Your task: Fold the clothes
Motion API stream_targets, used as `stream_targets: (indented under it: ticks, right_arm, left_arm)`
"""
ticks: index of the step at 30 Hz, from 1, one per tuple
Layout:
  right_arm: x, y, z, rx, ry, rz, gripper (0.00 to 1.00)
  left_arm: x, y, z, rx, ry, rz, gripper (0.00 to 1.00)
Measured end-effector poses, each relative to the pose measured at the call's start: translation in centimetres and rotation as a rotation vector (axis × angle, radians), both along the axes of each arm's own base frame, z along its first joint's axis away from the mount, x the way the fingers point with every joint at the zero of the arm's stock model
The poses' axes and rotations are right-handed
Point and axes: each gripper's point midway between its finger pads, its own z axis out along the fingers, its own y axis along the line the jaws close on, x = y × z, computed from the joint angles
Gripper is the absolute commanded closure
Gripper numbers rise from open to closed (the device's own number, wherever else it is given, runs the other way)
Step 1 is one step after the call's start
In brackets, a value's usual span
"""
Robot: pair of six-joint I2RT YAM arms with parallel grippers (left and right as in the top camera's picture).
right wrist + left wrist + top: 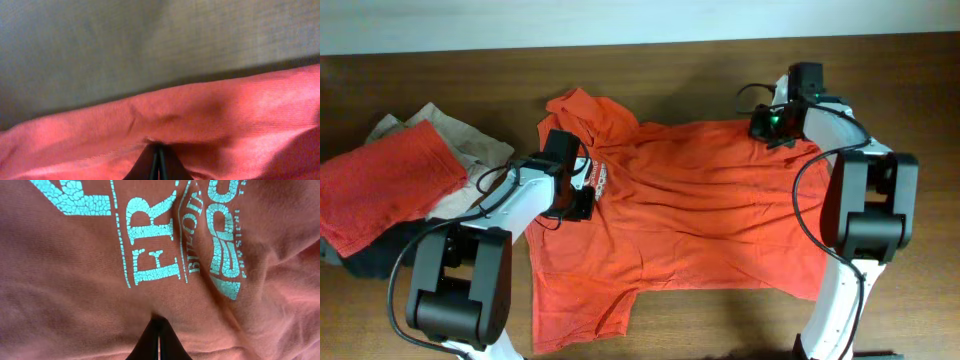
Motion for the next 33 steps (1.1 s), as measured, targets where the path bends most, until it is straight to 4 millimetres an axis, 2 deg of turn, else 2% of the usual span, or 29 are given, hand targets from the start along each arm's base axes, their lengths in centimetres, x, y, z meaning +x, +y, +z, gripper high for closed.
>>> stream_targets:
  ticks: [8,10,13,14,15,18,21,24,26,30,32,33]
  right_arm:
    - [6.6,-1.3,0.5,-0.042,-0.273,-0.057,0.96]
    - [7.4,-1.6,0.5,-0.052,-0.312,-0.064,0.96]
    - [7.7,-1.8,0.5,-0.059,-0.320,-0.072,0.96]
    - [7.6,-1.8,0.5,-0.058,-0.314,-0.072,0.91]
    - [7.5,-1.8,0.6,-0.056,-0.300,-0.072,0.85]
    - [7.0,-1.7,0.8,-0.021,-0.259,-0.060,0.75]
    - [6.1,-2.0,1.4,0.038,-0.218,-0.051,0.71]
    - [4.1,-3.0,3.4,0.103,-0.162,-0.061,0.66]
    - [2.6,-3.5,5.9,0.136,-0.137,-0.068,0.63]
    - [-0.5,-3.7,11.1,0.162,-0.098,-0.054,0.56]
    - [-1.9,-2.8,12.4,0.174,-0.067,-0.035,0.56]
    - [-2.8,-2.2,12.5,0.179,-0.033,-0.022,0.56]
  left_arm:
    - [-0.1,0.0,0.0,0.001,0.002,0.000,0.96]
    - [-0.1,0.0,0.0,0.001,0.003,0.000,0.96]
    - [-0.1,0.0,0.0,0.001,0.003,0.000,0.94]
    - [-0.1,0.0,0.0,0.000,0.003,0.000,0.91]
    - [-0.1,0.0,0.0,0.000,0.002,-0.003,0.89]
    - [-0.1,-0.2,0.0,-0.008,0.005,-0.010,0.88]
    - [-0.6,-0.1,0.3,0.002,0.041,-0.011,0.88]
    - [0.1,-0.2,1.4,0.008,0.060,-0.014,0.83]
    - [2.0,-0.7,3.3,0.000,0.011,-0.028,0.75]
    - [8.0,-1.8,8.5,-0.022,-0.200,-0.045,0.59]
    - [10.4,-2.1,10.3,-0.024,-0.305,-0.044,0.56]
    - [11.3,-2.2,10.8,-0.025,-0.342,-0.040,0.55]
